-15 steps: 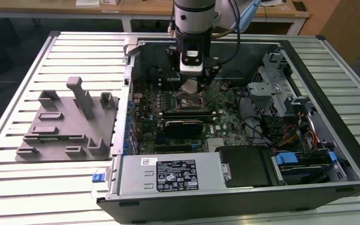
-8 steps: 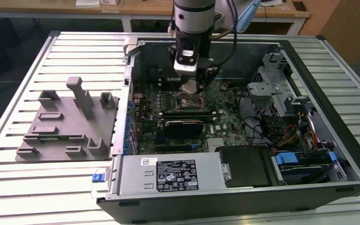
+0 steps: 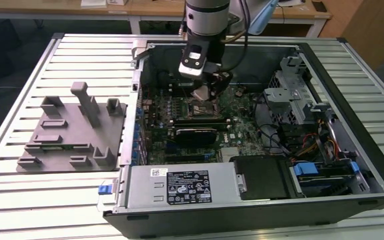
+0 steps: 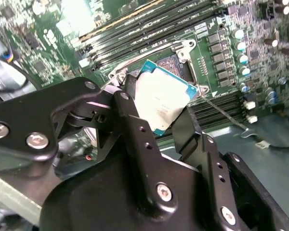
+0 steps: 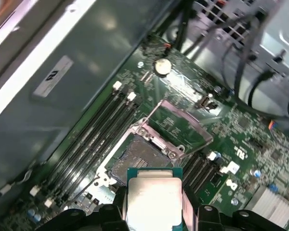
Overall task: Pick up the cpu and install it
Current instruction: 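Place the cpu into insertion slot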
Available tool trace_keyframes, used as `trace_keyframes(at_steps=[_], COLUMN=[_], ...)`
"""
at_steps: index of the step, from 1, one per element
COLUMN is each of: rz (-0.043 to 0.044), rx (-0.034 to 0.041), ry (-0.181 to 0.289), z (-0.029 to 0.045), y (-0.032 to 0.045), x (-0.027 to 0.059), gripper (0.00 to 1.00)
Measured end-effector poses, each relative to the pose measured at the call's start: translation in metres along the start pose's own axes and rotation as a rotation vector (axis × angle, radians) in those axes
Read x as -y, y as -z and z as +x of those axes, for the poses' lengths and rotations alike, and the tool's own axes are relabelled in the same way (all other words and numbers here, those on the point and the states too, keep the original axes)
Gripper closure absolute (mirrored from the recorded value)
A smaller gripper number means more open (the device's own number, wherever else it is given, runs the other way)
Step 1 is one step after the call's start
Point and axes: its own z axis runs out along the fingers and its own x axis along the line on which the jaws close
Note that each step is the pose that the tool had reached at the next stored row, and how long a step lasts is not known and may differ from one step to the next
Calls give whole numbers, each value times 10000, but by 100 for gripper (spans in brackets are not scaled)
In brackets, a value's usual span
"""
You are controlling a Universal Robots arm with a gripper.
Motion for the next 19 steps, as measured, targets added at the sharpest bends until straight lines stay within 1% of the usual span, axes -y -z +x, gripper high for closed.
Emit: trace_keyframes(at_steps=[19], rz=[163], rx=[196], ry=[-3446], z=[1], y=[-23], x=[1], gripper=[46])
